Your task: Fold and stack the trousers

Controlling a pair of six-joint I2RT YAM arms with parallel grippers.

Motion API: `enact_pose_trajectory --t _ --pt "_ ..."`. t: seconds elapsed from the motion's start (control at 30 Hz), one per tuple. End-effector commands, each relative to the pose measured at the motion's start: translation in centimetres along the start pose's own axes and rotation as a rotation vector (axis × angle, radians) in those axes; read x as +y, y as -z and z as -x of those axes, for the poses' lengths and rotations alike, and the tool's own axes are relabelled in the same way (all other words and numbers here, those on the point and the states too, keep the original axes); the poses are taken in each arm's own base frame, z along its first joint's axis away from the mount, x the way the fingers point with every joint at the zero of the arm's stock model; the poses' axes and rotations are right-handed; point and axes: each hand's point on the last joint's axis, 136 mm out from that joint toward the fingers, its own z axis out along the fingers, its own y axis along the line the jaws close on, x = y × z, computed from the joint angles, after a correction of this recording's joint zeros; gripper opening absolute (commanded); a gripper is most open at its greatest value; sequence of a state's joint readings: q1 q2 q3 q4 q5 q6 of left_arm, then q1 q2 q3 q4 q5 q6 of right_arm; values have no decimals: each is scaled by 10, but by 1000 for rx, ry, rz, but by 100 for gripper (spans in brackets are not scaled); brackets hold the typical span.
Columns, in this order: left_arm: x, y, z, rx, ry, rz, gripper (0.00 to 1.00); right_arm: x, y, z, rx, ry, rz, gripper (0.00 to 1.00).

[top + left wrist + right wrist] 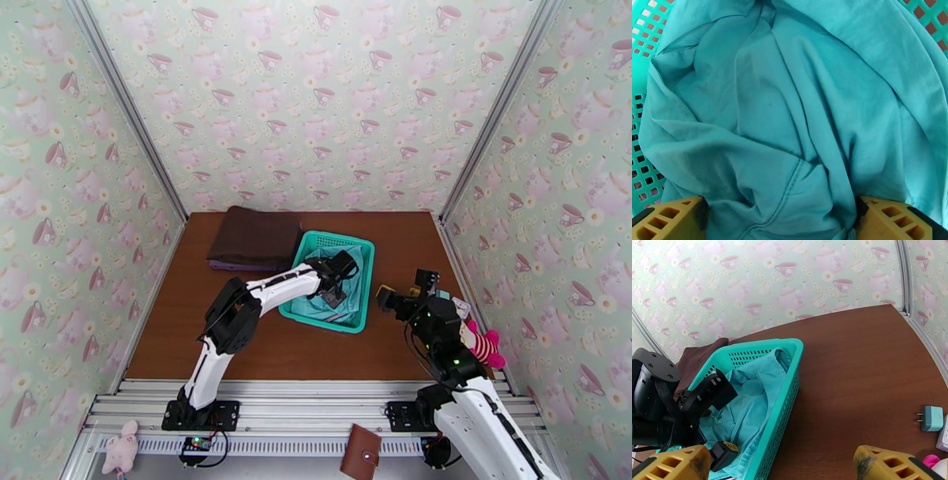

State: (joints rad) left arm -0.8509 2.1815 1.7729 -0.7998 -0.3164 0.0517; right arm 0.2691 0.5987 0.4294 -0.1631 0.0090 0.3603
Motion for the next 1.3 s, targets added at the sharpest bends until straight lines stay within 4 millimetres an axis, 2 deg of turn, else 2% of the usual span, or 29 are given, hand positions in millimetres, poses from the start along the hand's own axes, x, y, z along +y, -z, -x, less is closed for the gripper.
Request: enact_pose_trajectory --t 0.0,0.1,0.2,0.4,0.47,0.53,0.63,0.7,0.83,0.9,1.0,1.07,1.13,1.27 --pt "-10 -23 -29 114 -12 -42 100 10 -2 -1 18 -7 49 100" --pt "-15 -33 -34 133 -6 -66 100 11 -1 0 16 -3 53 100" --pt "-23 -38 -35 144 12 -124 88 10 1 0 8 -2 49 100" --pt "-48 -28 -29 143 45 -323 42 12 0 -1 16 1 61 99" --pt "-47 -20 -24 128 42 -333 16 13 0 -1 17 1 67 99" --pt "-39 -9 -16 102 43 -305 0 13 0 -1 16 1 68 99" --pt "-22 19 2 23 51 -260 0 14 0 0 12 1 70 99" --pt "-9 46 19 -53 58 -233 0 13 0 -1 12 2 70 99" --pt "30 114 59 -232 86 -148 0 15 0 -1 13 4 81 99" --pt "50 154 76 -324 101 -100 0 16 0 -1 12 7 83 99" --pt "87 229 96 -493 147 -13 0 16 1 -1 13 7 88 100" --pt "116 282 100 -607 194 66 0 17 0 -1 15 8 91 99" --pt "149 340 95 -727 246 160 0 18 0 -1 16 8 96 100" --pt "201 443 63 -945 352 290 0 18 -2 -4 23 6 99 100"
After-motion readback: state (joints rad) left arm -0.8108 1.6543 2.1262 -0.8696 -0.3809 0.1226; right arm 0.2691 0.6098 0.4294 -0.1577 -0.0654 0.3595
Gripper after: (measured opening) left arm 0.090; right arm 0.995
